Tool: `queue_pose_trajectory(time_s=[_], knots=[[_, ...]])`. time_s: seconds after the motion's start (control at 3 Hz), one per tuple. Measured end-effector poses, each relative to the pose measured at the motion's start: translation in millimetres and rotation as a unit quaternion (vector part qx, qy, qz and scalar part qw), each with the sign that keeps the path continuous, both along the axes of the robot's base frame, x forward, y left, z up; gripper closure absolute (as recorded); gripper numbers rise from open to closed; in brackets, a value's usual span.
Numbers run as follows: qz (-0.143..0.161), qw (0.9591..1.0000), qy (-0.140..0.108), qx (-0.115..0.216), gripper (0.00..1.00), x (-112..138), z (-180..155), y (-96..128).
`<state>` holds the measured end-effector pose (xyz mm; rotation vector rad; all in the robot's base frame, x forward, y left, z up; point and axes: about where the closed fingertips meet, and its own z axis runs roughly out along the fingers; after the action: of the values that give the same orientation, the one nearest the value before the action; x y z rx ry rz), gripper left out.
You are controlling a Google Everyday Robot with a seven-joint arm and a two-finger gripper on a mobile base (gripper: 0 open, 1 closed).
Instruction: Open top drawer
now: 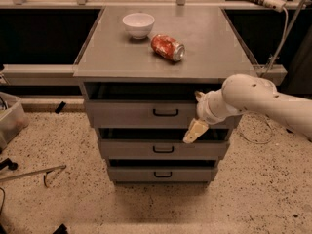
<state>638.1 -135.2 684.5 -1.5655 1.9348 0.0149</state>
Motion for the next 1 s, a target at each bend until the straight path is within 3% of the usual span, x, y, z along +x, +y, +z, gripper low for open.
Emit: queue_pose_trajectory(time_s=[0.67, 1.0], knots=[[0.009, 0.9997, 0.02, -0.014, 0.0, 32, -17, 3], [0.018, 0.9985, 0.048, -0.015, 0.0, 19, -27, 6]])
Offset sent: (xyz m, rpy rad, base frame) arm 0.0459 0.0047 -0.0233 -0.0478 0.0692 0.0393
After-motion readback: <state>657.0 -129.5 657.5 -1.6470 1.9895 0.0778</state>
